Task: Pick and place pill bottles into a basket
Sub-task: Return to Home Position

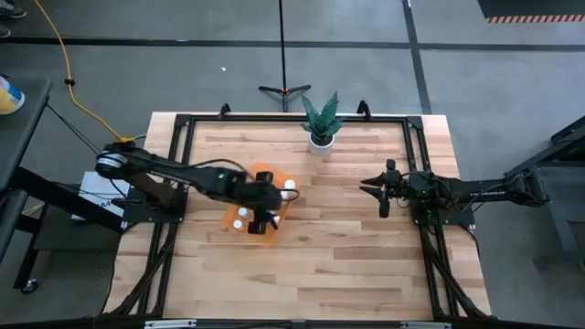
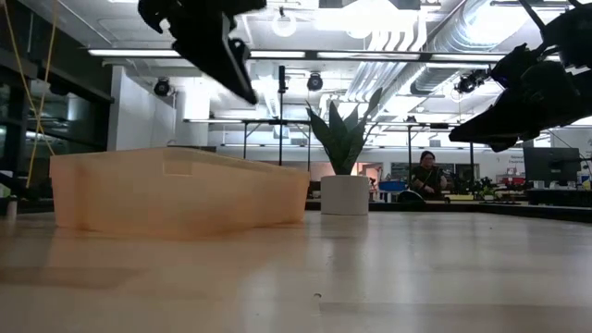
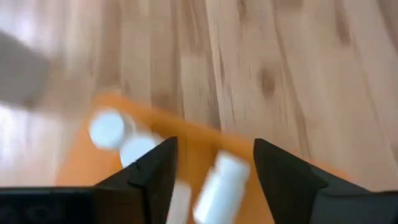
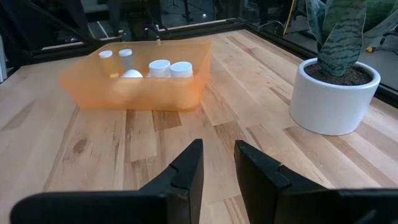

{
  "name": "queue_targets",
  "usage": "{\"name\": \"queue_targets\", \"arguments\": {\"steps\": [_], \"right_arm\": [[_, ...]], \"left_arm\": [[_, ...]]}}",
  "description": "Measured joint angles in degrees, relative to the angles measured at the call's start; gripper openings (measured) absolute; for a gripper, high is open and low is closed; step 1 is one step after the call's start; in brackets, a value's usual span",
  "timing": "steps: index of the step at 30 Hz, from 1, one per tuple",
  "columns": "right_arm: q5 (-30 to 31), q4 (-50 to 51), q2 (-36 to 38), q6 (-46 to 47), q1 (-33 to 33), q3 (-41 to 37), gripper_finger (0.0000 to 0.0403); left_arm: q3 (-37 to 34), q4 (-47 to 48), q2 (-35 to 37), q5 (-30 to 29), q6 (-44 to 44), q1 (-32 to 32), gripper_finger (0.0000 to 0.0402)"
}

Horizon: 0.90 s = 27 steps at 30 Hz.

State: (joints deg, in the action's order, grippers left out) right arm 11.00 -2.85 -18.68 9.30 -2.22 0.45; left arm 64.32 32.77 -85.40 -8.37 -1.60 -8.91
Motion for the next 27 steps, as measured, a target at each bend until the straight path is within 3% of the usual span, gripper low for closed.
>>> {"name": "queue_targets", "arguments": {"steps": [4, 12, 19, 24, 27], "right_arm": [[-0.02, 0.04, -0.02, 1.05, -0.02, -0.02, 0.0083], [-0.04, -0.02, -0.02, 1.2, -0.02, -0.02, 0.0083], [0.48, -0.31, -0.05, 0.99, 0.0, -0.01, 0.0083], [3.84, -1.37, -0.04, 0.97, -0.01, -0.02, 0.0083], [0.6, -3.86, 0.0, -0.93, -0.02, -0.02, 0.0083]], "left_arm": [[-13.09, -16.46, 7.11, -4.44, -0.91, -2.01, 0.02], [-43.58, -45.95, 30.31, -4.75, 5.49, -2.47, 0.0105], [-57.06, -50.22, 55.76, -6.18, 3.77, -4.95, 0.0024], [-61.09, -45.94, 70.01, -9.39, 1.34, -7.19, 0.003], [-62.58, -41.67, 76.48, -11.77, 1.37, -7.74, 0.0045]]}}
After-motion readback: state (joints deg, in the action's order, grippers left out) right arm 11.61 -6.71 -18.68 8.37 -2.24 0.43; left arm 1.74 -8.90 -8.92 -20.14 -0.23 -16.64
